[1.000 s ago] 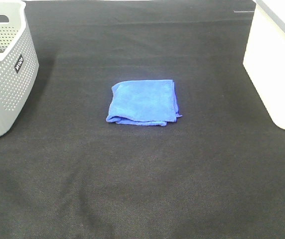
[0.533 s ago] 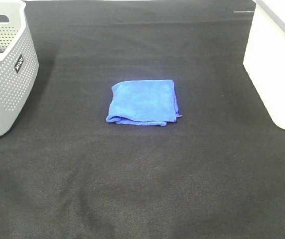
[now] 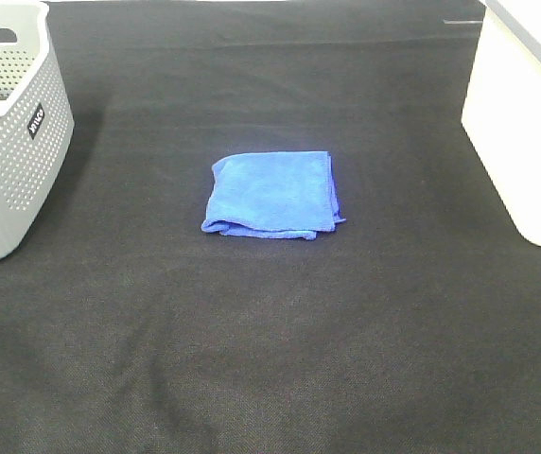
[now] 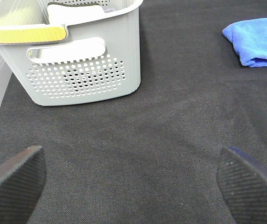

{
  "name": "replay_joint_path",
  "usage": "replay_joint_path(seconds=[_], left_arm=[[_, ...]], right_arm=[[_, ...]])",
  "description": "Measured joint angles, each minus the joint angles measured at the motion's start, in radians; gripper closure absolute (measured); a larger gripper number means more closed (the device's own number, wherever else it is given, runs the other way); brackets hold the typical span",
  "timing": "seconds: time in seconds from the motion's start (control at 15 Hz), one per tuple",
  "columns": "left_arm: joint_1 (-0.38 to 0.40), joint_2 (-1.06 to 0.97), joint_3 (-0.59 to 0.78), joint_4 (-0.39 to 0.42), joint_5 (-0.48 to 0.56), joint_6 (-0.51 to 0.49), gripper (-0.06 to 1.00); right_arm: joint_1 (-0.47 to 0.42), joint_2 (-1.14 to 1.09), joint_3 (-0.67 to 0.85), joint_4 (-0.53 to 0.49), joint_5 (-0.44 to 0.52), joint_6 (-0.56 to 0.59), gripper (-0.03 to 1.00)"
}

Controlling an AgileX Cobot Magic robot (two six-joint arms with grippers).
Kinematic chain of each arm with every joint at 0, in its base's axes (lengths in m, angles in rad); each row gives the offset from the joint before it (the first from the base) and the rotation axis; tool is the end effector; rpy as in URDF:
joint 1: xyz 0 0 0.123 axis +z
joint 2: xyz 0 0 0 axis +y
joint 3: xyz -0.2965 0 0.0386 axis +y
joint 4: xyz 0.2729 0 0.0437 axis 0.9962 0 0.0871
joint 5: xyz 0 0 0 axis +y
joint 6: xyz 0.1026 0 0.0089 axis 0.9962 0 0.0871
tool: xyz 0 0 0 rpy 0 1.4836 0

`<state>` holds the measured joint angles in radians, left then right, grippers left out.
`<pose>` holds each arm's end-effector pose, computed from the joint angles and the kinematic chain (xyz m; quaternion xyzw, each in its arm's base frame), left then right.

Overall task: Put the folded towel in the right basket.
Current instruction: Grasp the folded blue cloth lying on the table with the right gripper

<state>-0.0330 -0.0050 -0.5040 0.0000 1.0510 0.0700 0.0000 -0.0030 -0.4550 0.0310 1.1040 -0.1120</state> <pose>0.0128 -0.0004 0.2860 0.0437 0.8472 0.0098 0.5294 0.0161 0.0029 0.2660 -0.0496 0.8732 -0.0117 0.4847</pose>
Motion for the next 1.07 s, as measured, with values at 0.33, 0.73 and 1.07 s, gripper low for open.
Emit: replay_joint_path(seconds=[0.33, 0.73, 1.07], left_arm=[[0.000, 0.000, 0.000, 0.000, 0.000, 0.000, 0.03], [0.000, 0.000, 0.000, 0.000, 0.000, 0.000, 0.03], [0.000, 0.000, 0.000, 0.000, 0.000, 0.000, 0.03]], right_arm=[[0.000, 0.000, 0.000, 0.000, 0.000, 0.000, -0.01], [0.000, 0.000, 0.000, -0.007, 0.000, 0.001, -0.01], [0.000, 0.000, 0.000, -0.007, 0.000, 0.002, -0.01]])
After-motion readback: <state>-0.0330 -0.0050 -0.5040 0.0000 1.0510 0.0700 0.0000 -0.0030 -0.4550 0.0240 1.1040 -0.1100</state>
